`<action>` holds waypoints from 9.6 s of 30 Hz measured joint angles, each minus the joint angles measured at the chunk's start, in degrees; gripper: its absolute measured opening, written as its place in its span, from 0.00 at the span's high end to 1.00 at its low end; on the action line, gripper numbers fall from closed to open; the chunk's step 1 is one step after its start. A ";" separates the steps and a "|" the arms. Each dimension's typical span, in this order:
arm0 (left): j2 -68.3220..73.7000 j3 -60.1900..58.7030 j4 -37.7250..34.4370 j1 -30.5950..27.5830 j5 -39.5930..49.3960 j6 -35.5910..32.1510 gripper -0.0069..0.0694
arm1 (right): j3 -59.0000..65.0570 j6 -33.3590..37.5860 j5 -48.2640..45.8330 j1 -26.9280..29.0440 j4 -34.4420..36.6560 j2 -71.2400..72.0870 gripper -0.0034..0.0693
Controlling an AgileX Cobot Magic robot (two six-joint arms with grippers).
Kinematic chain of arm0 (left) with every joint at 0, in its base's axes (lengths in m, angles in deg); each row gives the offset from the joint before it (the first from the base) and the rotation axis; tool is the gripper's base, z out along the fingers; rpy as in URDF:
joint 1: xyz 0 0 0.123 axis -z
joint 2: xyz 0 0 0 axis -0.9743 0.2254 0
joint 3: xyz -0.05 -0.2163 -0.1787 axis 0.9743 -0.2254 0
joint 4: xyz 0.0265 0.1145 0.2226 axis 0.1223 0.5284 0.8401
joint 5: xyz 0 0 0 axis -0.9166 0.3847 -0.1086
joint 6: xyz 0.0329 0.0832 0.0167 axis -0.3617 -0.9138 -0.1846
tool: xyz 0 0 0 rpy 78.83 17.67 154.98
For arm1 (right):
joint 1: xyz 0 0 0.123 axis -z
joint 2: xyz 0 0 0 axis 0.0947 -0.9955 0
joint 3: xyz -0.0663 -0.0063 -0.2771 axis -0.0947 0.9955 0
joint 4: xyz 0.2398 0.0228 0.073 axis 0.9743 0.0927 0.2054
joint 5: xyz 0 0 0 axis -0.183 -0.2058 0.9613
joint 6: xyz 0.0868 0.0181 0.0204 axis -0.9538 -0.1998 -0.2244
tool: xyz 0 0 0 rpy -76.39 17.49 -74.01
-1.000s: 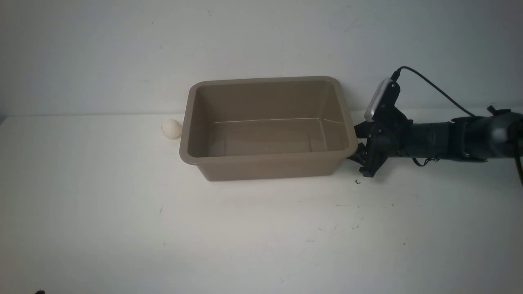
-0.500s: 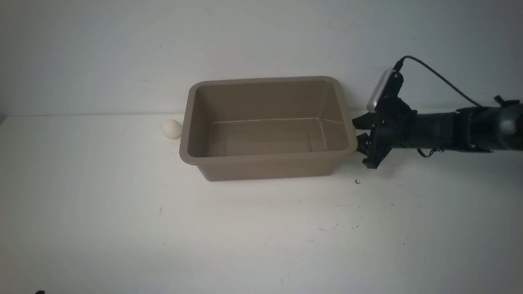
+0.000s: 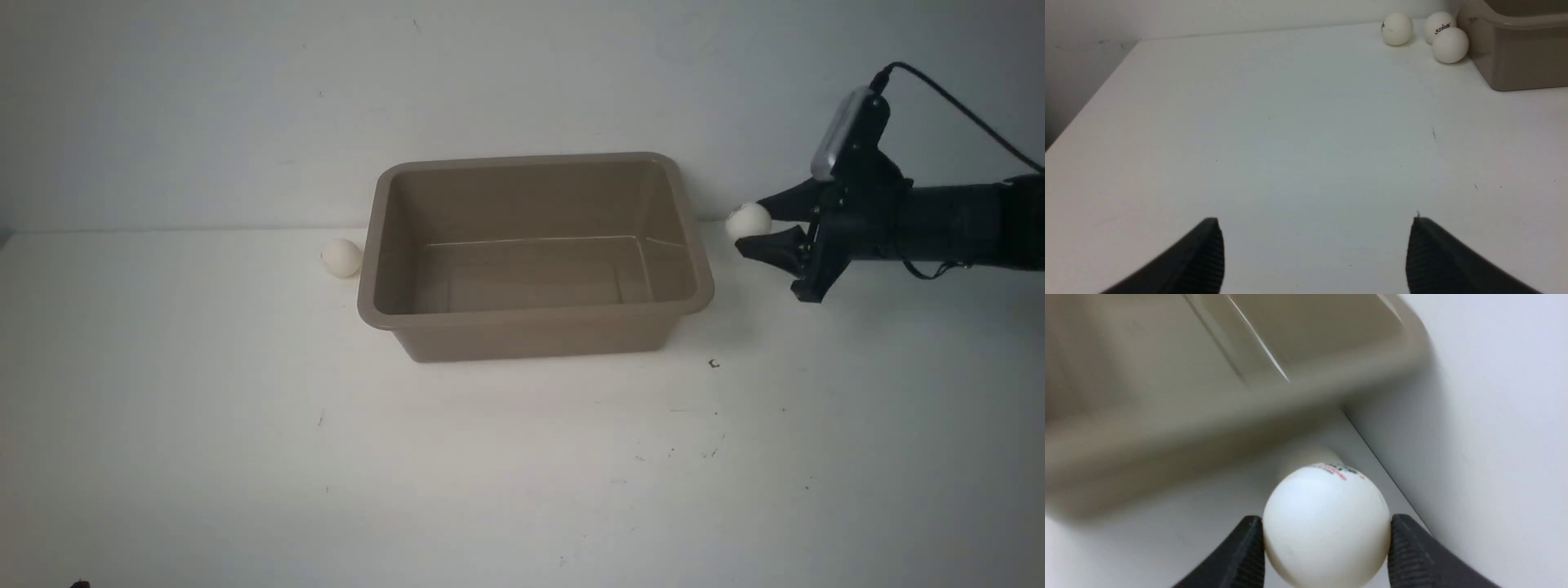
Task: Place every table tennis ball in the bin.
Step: Use the right arm to put the table tennis ball into the box, then use the right arm to clamp the table tennis ball closest to it, then use the right arm to put the table tennis ball into the box, then use the left arm to clamp the table tennis ball closest to it
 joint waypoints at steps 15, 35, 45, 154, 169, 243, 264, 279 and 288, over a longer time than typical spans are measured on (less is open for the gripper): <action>0.00 0.00 0.00 0.00 0.00 0.00 0.20 | -0.18 -1.71 2.28 -9.92 -0.03 2.71 0.46; 0.00 0.00 0.00 0.00 0.00 0.00 0.20 | -0.18 2.34 10.56 -0.65 4.64 2.36 0.27; 0.00 0.00 0.00 0.00 0.00 0.00 0.20 | -0.18 -3.18 7.05 -0.21 -3.51 0.20 0.31; 0.00 0.00 0.00 0.00 0.02 0.00 0.20 | -9.28 -53.62 1.30 6.01 -32.41 28.54 0.17; 0.00 0.00 0.00 0.00 0.02 0.00 0.20 | -9.21 -90.51 -1.64 6.01 -59.56 41.25 0.17; 0.00 0.00 0.00 0.00 0.02 0.00 0.20 | 23.96 -114.22 20.04 6.01 -55.86 63.22 0.93; 0.00 0.00 -0.07 0.00 0.02 0.00 0.20 | 26.61 -78.24 21.74 6.01 -46.55 68.67 0.98; 0.00 0.00 -0.13 0.00 0.02 0.00 0.20 | 62.47 -73.32 37.71 -9.99 -38.67 102.76 0.98; 0.00 0.00 -0.13 0.00 0.02 0.00 0.20 | 77.95 -73.83 39.79 -11.07 -34.50 118.96 0.98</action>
